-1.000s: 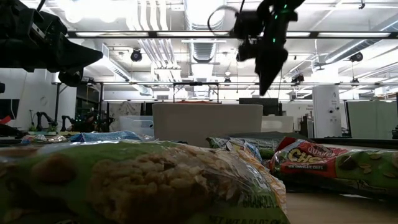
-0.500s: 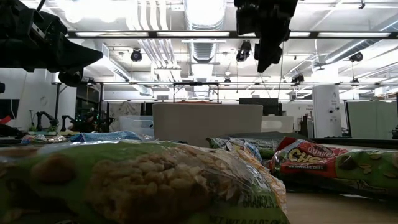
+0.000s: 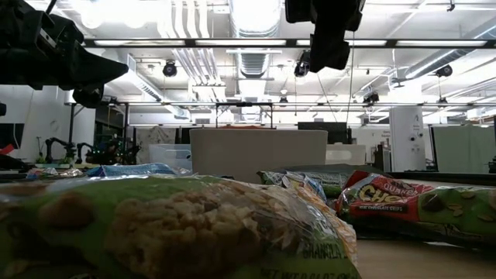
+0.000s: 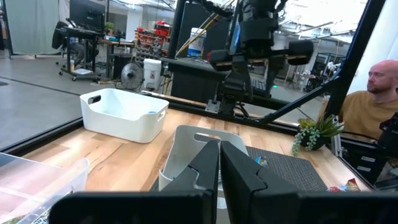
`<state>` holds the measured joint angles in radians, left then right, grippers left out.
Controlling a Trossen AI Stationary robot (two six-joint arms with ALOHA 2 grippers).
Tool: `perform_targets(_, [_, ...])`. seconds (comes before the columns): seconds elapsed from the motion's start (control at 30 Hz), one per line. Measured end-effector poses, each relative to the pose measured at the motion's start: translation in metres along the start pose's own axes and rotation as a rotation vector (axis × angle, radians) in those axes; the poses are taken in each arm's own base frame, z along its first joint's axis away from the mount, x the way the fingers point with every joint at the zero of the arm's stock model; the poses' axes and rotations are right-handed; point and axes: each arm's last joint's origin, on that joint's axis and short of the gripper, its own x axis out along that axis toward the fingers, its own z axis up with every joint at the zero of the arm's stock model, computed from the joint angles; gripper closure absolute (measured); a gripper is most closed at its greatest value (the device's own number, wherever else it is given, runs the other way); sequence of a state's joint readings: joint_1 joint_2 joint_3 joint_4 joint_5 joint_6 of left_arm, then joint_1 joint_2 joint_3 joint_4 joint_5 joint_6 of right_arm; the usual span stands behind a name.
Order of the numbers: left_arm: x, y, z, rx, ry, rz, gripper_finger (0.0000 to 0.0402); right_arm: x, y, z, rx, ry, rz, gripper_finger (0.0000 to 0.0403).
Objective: Pick and place Granola Bars by type
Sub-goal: Put the red granola bar into the transparent bin
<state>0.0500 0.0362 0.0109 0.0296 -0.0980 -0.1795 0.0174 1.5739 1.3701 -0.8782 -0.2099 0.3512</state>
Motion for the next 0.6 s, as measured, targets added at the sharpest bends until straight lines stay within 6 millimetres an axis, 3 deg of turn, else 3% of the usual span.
perform_targets(0.6, [0.000, 0.000, 0.000, 0.000, 0.000, 0.000, 0.0401, 0.024, 0.032, -0.032, 0.124, 0.104, -0.010, 0.0303])
